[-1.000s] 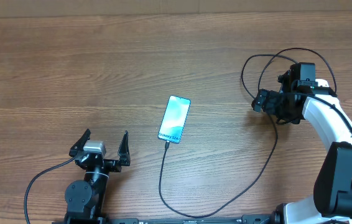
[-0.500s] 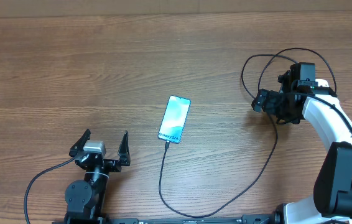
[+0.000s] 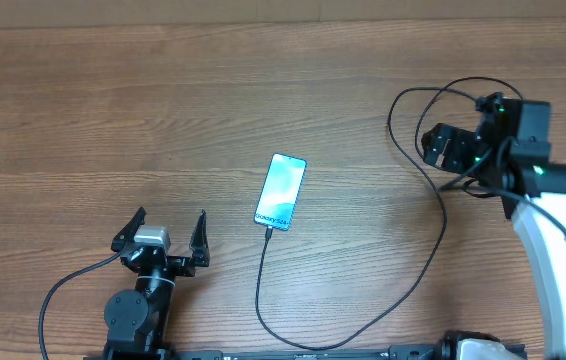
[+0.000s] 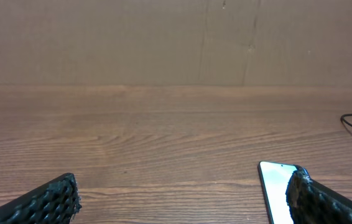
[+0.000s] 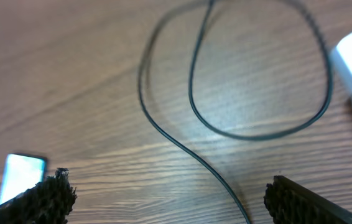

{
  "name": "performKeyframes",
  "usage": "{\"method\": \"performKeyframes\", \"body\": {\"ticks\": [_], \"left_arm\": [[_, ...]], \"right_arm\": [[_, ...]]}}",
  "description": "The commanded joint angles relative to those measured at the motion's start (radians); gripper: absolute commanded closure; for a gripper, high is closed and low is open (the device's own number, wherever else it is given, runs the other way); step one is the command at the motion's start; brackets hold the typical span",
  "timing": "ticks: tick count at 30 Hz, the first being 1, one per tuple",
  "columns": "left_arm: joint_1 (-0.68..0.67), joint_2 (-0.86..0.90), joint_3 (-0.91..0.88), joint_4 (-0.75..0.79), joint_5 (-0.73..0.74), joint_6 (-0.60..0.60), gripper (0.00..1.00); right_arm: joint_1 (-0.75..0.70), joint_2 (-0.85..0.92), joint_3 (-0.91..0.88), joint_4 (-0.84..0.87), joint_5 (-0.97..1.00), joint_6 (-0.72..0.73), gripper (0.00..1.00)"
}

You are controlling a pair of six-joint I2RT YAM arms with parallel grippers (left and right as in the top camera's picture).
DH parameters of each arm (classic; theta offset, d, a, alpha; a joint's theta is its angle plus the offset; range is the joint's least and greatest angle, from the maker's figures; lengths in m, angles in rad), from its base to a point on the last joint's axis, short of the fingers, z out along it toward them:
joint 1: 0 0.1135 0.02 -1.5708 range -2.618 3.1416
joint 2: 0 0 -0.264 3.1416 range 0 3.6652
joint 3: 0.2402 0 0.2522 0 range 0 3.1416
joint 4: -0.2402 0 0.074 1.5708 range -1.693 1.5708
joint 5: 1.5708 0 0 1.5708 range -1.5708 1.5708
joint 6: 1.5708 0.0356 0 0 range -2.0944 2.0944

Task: Plug charger to phone and switch on socket

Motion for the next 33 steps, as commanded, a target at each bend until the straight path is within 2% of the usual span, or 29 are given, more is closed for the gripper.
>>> {"method": "performKeyframes", "body": {"ticks": [1, 13, 20, 25, 33], "left_arm": [[0.006, -0.011, -0.003, -0.002, -0.01, 0.012, 0.0], [0.006, -0.011, -0.003, -0.002, -0.01, 0.012, 0.0], [0.006, -0.011, -0.003, -0.002, -0.01, 0.012, 0.0], [0.006, -0.011, -0.003, -0.002, -0.01, 0.012, 0.0], [0.006, -0.011, -0.003, -0.002, -0.01, 0.012, 0.0]], "right_arm": [[0.002, -0.074, -0.002, 0.003, -0.001, 0.003, 0.0], [0.002, -0.128, -0.002, -0.003, 0.051, 0.002, 0.0], [0.002, -0.127, -0.056, -0.081, 0.055, -0.032, 0.0], [0.002, -0.127, -0.225, 0.06, 0.063, -0.104, 0.0], [0.002, -0.127, -0.53, 0.409, 0.014, -0.105, 0.0]]}}
